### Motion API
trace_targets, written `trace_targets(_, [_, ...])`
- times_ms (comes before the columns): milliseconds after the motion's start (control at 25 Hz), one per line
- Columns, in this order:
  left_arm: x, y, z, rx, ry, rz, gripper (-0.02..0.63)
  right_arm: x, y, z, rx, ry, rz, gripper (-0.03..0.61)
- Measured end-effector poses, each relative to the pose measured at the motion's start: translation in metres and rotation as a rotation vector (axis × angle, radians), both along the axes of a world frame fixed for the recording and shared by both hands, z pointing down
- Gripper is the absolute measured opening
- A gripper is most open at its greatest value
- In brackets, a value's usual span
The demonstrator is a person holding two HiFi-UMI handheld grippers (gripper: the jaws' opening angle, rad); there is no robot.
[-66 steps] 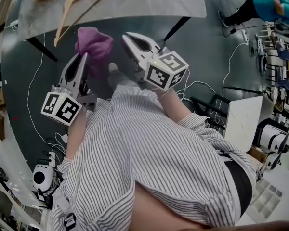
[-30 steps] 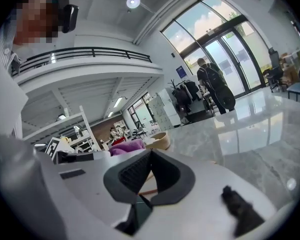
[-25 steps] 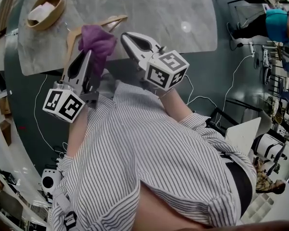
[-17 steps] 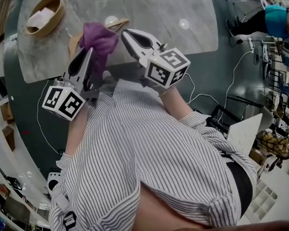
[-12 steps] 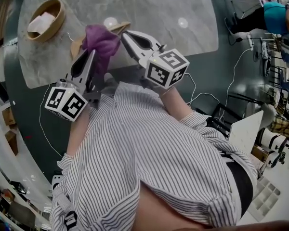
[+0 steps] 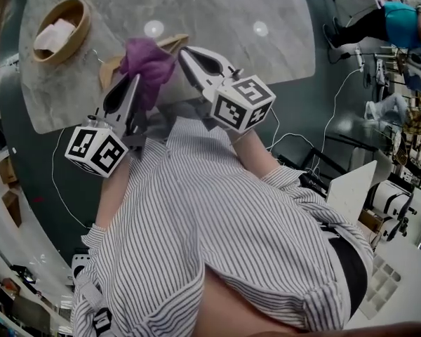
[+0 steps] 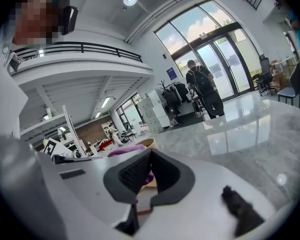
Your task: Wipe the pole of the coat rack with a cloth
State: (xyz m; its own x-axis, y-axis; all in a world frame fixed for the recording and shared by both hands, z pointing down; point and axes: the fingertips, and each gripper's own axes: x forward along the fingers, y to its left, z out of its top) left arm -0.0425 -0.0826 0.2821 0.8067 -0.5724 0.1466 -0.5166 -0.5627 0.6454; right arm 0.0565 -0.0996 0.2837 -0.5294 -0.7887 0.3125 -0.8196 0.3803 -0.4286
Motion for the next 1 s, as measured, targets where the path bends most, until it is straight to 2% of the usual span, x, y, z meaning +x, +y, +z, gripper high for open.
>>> trace_targets(200, [0.010, -0.013, 0.006, -0.026, -0.023, -0.043, 0.049, 0.012, -0.014, 0.000, -0.007, -0.003, -0.042, 0.014])
trace_targets(640, [0.058, -0.034, 0.018, -0.047, -0.080, -0.097, 0.049, 0.061, -0.041, 0.010, -0.036, -0.015, -0.106, 0.014])
trace_targets(1000, [0.077, -0.048, 0.040, -0.042, -0.166, -0.085, 0.049, 0.085, -0.051, 0.036, -0.104, -0.060, -0.093, 0.014])
